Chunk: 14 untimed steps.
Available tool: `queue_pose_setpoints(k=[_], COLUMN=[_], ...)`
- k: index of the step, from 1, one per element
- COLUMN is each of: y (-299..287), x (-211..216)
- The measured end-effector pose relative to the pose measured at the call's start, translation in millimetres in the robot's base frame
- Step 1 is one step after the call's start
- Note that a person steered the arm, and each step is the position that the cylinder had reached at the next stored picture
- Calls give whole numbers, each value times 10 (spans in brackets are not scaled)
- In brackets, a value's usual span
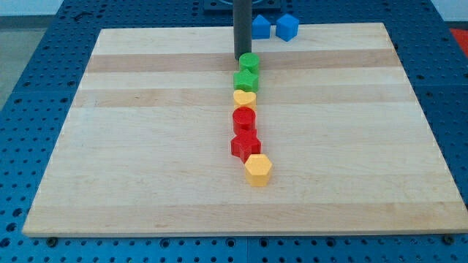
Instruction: Move the blue cube closer to green circle
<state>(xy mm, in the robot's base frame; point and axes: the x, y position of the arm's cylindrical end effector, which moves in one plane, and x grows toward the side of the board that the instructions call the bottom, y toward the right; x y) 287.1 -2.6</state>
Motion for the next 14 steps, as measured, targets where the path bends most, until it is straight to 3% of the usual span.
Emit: queue_pose_setpoints(k=[1,2,3,4,6,8,14], y=[16,670,1338,1555,1376,840,276], x=[21,-58,-264,-798,-950,-945,-422])
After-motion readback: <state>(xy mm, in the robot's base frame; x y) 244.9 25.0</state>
